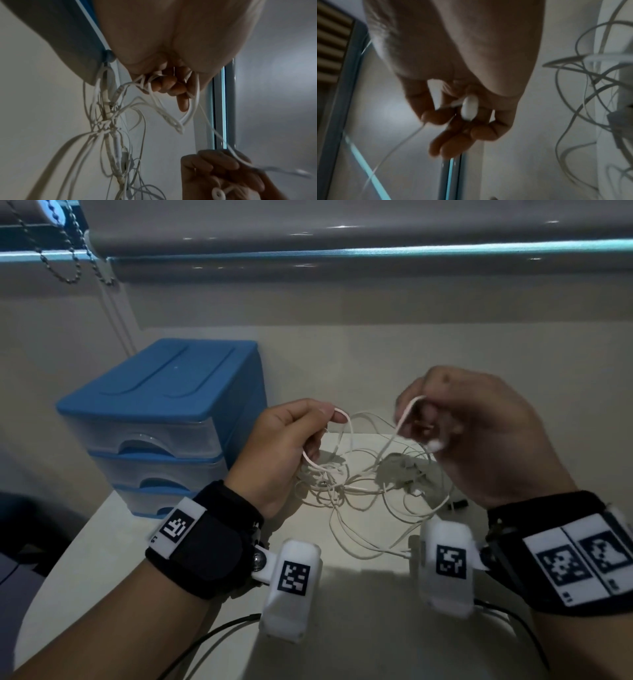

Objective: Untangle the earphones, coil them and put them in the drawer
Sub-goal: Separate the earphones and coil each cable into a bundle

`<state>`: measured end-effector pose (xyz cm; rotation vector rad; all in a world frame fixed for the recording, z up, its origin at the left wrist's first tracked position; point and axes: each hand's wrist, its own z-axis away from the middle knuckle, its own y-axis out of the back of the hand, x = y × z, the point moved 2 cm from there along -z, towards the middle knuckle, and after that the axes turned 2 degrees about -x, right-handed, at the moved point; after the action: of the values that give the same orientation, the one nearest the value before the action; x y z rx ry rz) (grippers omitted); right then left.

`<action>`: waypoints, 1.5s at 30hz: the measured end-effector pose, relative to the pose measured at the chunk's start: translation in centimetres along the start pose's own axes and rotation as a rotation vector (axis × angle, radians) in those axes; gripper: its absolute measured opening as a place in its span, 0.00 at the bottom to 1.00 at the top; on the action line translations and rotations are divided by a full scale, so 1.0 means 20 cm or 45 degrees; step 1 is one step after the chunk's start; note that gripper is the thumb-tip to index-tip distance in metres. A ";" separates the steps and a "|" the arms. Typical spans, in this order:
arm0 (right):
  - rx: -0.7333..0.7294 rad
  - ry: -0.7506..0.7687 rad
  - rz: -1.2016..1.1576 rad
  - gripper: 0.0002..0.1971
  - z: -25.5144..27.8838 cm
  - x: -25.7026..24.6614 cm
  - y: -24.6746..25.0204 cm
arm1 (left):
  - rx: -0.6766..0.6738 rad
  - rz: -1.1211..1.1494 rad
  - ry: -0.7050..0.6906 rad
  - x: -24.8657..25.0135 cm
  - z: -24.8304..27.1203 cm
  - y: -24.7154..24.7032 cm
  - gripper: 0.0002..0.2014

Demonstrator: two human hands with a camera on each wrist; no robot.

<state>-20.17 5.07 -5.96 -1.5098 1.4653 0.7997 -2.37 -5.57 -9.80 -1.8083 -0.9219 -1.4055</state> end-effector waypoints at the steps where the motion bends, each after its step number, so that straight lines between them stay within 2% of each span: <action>1: -0.039 -0.029 0.130 0.15 0.00 0.02 -0.02 | -0.017 -0.023 -0.018 0.00 0.00 0.00 0.12; 4: -0.044 -0.153 0.368 0.17 -0.01 0.09 -0.06 | -0.071 -0.069 -0.077 0.02 0.01 -0.02 0.10; 8: 0.066 -0.213 0.480 0.09 -0.02 0.13 -0.07 | -0.144 -0.057 -0.160 0.04 0.03 -0.03 0.07; 12: -0.048 -0.294 0.561 0.13 -0.01 0.15 -0.09 | -0.164 -0.079 -0.205 0.04 0.04 -0.05 0.10; 14: -0.068 -0.306 0.522 0.13 -0.01 0.15 -0.10 | -0.140 -0.082 -0.214 0.04 0.04 -0.04 0.10; 16: -0.092 -0.334 0.427 0.08 -0.01 0.15 -0.10 | -0.121 -0.064 -0.204 0.04 0.04 -0.05 0.09; 20: -0.211 -0.450 0.039 0.05 0.01 0.14 -0.10 | -0.110 0.218 -0.123 0.04 0.06 -0.07 0.07; 22: -0.221 -0.457 0.027 0.08 0.01 0.14 -0.09 | -0.120 0.241 -0.131 0.03 0.06 -0.08 0.10; 25: -0.079 -0.399 0.032 0.12 -0.01 0.13 -0.05 | -0.092 0.235 -0.165 0.05 0.06 -0.06 0.12; 29: 0.197 -0.238 0.001 0.15 -0.02 0.10 0.02 | -0.027 0.196 -0.219 0.06 0.05 -0.06 0.07; 32: 0.317 -0.112 0.028 0.16 -0.02 0.07 0.04 | -0.062 0.178 -0.225 0.06 0.04 -0.05 0.08; 36: 0.453 -0.014 -0.001 0.13 -0.02 0.06 0.07 | -0.157 0.436 -0.106 0.07 0.04 -0.02 0.12; 40: 0.556 0.049 -0.117 0.13 -0.02 0.05 0.11 | -0.170 0.488 -0.044 0.08 0.04 0.00 0.18; 43: 0.587 0.097 -0.276 0.14 -0.03 0.04 0.13 | -0.116 0.260 -0.015 0.07 0.04 0.00 0.28; 45: 0.555 0.114 -0.327 0.15 -0.04 0.04 0.12 | -0.079 -0.021 0.023 0.06 0.04 0.00 0.25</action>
<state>-22.54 4.24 -6.69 -1.3692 1.3652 0.2405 -1.70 -4.73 -8.78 -1.8339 -0.8953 -1.4733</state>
